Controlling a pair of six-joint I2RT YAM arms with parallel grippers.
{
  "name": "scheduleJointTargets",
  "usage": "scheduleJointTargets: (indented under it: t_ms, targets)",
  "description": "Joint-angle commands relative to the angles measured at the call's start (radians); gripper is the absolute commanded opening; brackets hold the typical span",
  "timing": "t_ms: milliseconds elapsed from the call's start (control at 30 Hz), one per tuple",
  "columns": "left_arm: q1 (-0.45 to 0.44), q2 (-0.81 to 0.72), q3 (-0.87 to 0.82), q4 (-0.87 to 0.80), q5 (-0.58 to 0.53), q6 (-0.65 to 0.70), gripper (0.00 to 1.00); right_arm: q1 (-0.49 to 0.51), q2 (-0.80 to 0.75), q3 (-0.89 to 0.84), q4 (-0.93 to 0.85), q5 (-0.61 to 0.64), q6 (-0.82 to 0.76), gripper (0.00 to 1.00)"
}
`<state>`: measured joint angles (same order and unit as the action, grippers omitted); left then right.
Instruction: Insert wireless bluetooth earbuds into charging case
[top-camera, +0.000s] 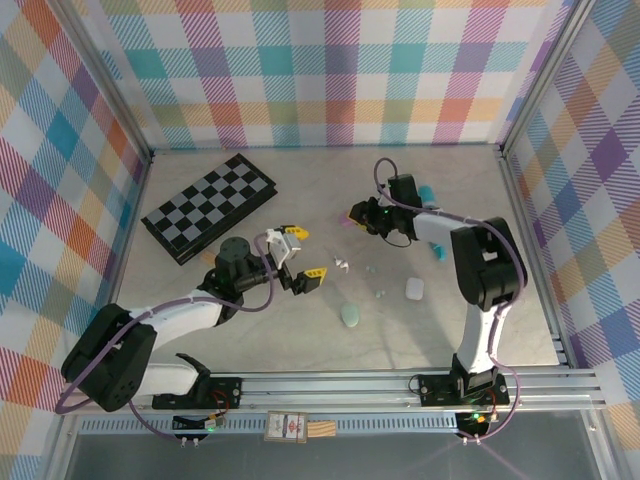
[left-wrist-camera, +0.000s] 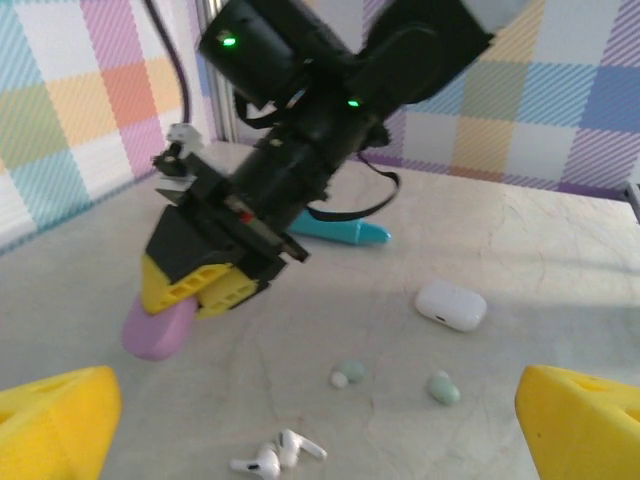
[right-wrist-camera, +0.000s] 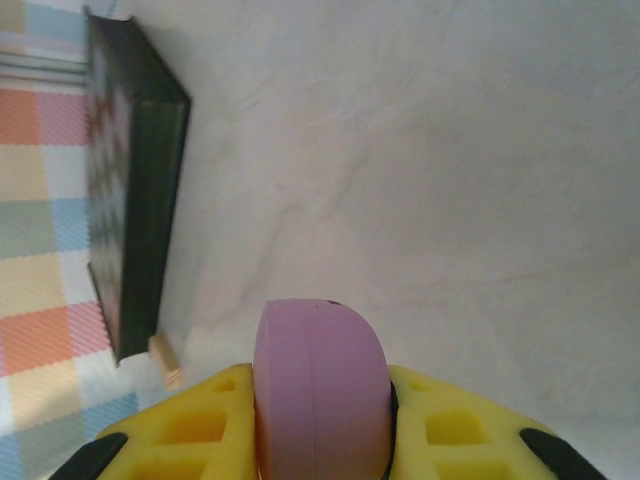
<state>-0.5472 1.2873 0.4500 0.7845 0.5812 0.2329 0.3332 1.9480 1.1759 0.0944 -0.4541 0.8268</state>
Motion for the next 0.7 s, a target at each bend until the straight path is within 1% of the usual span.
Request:
scheduleJointTargets:
  t_ms: [0, 67, 167, 233, 300, 367, 467, 600, 667]
  targets:
    - [-0.022, -0.031, -0.024, -0.04, -0.004, -0.002, 1.0, -0.005, 0.056, 0.067, -0.02, 0.041, -0.037, 0.2]
    - [-0.023, -0.039, -0.032, -0.043, -0.007, -0.016, 1.0, -0.006, 0.081, 0.08, -0.023, 0.053, -0.041, 0.22]
    - [-0.023, -0.045, -0.035, -0.054, -0.008, -0.026, 1.0, -0.007, 0.094, 0.102, -0.065, 0.091, -0.072, 0.29]
    - [-0.023, -0.045, -0.033, -0.056, -0.009, -0.036, 1.0, -0.008, 0.078, 0.106, -0.099, 0.12, -0.103, 0.38]
    - [-0.023, -0.041, -0.031, -0.038, -0.013, -0.063, 1.0, -0.009, 0.046, 0.106, -0.142, 0.155, -0.146, 0.5]
    - [-0.022, -0.033, -0.027, -0.005, -0.027, -0.1, 1.0, -0.01, -0.002, 0.097, -0.196, 0.208, -0.199, 0.6]
    - [-0.022, -0.003, -0.013, 0.037, -0.059, -0.159, 1.0, -0.01, -0.094, 0.055, -0.255, 0.282, -0.267, 0.67]
    - [-0.019, 0.035, 0.001, 0.086, -0.096, -0.21, 1.0, -0.008, -0.235, -0.036, -0.329, 0.353, -0.317, 0.73]
    - [-0.017, 0.049, 0.014, 0.084, -0.137, -0.241, 1.0, 0.01, -0.334, -0.108, -0.355, 0.408, -0.329, 0.74]
